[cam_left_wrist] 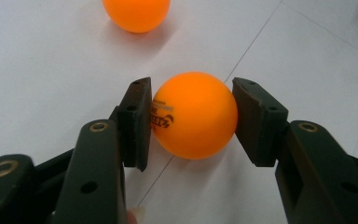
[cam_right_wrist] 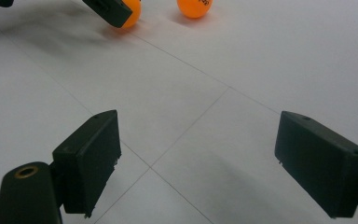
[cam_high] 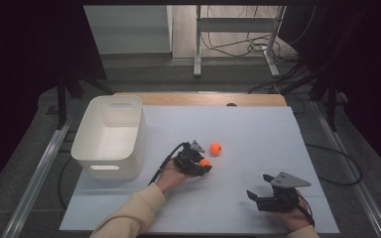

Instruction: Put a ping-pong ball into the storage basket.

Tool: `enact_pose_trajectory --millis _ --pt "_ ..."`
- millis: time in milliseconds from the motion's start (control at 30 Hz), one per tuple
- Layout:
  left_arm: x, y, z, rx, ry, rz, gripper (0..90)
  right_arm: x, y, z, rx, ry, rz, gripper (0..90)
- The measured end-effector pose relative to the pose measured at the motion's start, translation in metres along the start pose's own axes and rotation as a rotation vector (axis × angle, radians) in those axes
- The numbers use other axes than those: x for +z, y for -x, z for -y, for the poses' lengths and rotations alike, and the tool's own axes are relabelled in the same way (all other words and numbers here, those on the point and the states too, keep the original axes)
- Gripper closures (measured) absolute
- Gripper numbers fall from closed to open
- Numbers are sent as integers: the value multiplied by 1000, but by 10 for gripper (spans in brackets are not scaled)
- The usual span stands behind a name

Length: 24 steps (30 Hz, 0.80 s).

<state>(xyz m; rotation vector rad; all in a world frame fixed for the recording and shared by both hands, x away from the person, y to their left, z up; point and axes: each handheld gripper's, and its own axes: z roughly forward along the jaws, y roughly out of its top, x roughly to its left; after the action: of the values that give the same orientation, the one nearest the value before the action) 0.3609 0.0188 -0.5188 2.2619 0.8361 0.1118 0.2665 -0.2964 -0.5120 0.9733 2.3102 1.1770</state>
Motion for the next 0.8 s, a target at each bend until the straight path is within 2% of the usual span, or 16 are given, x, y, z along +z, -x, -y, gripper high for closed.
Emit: enact_pose_trajectory --millis 333,800 --pt "-11 0 -1 1 38 4 503 0 0 0 -1 -1 2 150" --pt "-17 5 -4 20 57 9 503 0 0 0 -4 -4 5 150"
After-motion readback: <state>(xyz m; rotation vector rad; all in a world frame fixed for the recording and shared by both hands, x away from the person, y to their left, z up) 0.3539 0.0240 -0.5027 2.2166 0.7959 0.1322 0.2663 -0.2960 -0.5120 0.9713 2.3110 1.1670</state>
